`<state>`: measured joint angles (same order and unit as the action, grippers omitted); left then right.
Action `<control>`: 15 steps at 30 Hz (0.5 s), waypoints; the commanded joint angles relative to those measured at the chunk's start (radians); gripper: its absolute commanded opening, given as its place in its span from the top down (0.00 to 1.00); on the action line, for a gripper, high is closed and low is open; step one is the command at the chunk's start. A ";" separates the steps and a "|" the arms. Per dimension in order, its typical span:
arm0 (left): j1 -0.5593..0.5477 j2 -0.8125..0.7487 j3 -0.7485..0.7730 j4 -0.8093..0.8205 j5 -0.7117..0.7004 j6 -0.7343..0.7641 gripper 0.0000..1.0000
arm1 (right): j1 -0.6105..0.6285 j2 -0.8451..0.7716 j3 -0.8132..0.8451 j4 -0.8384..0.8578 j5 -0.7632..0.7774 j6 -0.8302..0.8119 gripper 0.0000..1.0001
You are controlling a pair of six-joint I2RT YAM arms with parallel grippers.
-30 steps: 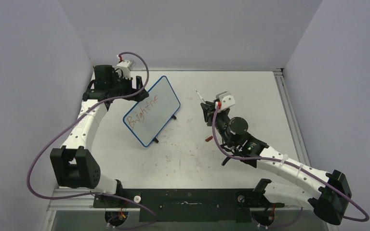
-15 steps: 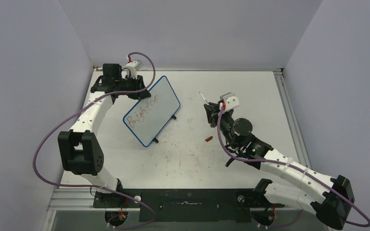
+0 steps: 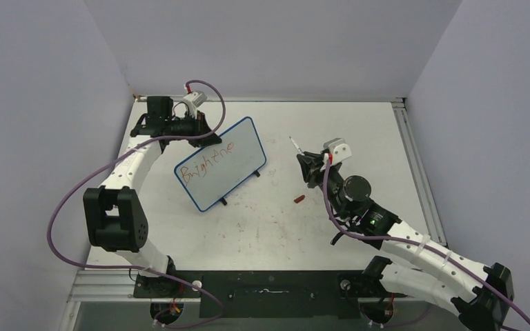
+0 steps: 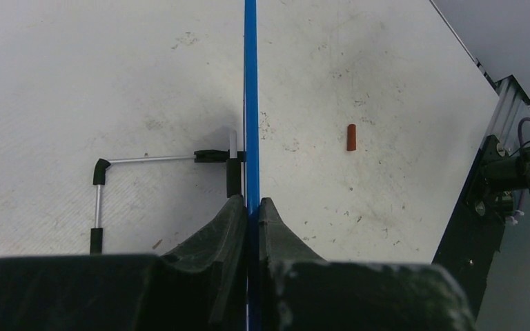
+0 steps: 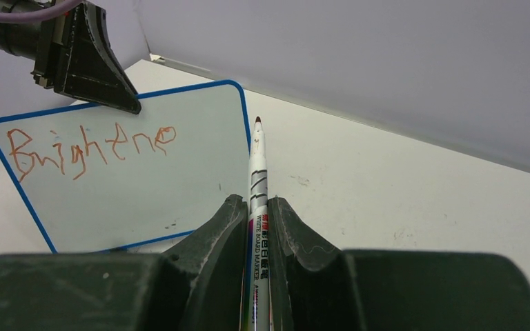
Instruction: Write a sentence on the whiteboard
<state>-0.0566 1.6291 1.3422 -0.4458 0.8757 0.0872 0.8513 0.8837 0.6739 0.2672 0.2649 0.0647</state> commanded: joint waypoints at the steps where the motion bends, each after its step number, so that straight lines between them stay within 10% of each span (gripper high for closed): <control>1: -0.023 -0.020 -0.062 -0.041 0.123 0.024 1.00 | -0.002 -0.043 -0.029 0.011 -0.053 0.024 0.95; 15: -0.133 0.009 -0.127 0.143 0.234 -0.107 1.00 | -0.001 -0.108 -0.065 -0.080 -0.099 0.085 0.95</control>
<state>-0.1375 1.6081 1.2545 -0.2672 1.0065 0.0574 0.8513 0.8139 0.6044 0.1928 0.1745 0.1287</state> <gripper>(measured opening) 0.048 0.149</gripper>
